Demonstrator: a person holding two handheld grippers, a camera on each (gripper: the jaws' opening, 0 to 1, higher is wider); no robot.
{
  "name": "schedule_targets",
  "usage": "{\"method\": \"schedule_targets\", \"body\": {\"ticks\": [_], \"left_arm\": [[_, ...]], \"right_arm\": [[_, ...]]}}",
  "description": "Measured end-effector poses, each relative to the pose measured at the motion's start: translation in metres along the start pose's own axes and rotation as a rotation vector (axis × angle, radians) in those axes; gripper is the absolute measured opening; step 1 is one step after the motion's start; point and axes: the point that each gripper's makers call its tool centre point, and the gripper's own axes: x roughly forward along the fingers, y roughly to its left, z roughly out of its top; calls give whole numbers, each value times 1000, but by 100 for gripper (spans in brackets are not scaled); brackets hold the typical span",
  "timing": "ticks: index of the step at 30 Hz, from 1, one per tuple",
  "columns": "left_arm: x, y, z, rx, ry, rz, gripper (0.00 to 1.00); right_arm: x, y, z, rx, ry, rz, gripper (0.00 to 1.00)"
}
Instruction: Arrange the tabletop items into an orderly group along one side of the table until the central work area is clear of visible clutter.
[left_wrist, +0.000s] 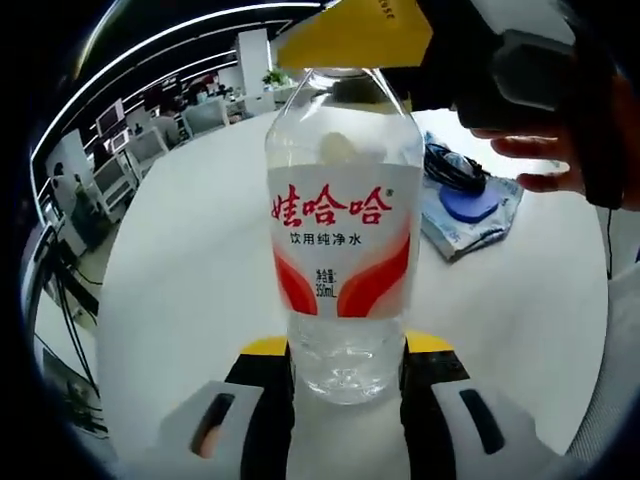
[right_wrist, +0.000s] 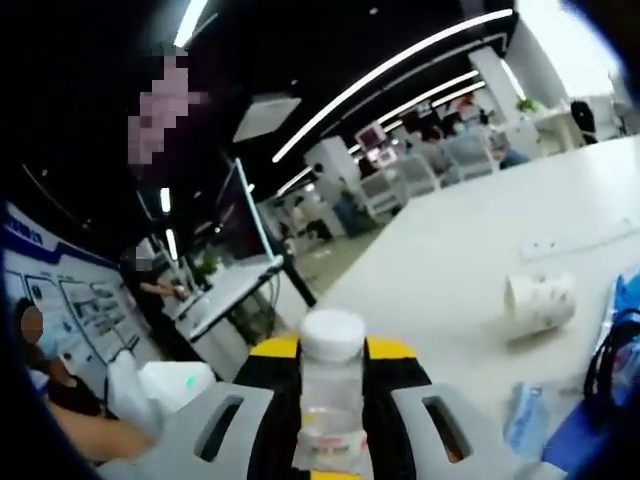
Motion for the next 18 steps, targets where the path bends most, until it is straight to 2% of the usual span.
{"method": "schedule_targets", "body": {"ticks": [6, 18], "left_arm": [[1, 12, 7, -26, -11, 18, 38], [8, 33, 20, -43, -24, 36, 38]], "right_arm": [[12, 8, 8, -71, 16, 41, 18], [33, 12, 21, -148, 31, 88, 18]]}}
